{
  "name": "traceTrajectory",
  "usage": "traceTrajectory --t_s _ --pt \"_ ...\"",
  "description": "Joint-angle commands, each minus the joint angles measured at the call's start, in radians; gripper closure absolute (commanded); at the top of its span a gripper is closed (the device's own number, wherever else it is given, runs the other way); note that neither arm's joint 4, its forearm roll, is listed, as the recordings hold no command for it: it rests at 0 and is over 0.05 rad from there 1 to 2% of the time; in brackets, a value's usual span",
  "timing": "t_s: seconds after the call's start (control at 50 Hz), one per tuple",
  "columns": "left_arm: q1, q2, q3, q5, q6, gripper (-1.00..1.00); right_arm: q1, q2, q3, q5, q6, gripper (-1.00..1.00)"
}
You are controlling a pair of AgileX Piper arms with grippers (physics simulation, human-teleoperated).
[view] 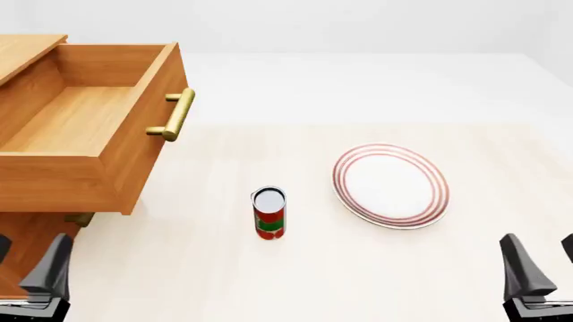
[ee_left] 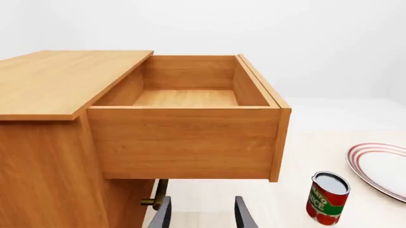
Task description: Put the bowl in the top drawer of the cabinet.
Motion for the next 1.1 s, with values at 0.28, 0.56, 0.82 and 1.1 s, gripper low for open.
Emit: traceTrajectory --t_s 0.28,0.56,0.82,1.1 --pt "-0.008 0.044 0.0 -0.023 0.008 -1.0 0.005 0.003 -0.003 0.0 -0.006 -1.0" --pt "-0.046 0.017 -0.004 0.007 -0.025 -1.0 0.005 0.002 -0.002 0.001 -0.003 -1.0" --pt "-0.097 0.003 -0.038 0.073 -0.051 -1.0 0.004 0.0 -0.001 0.001 -0.002 -1.0" --pt "-0.147 -0.004 -0.124 0.141 -0.048 -1.0 0.005 -0.001 0.0 0.002 -0.006 -1.0"
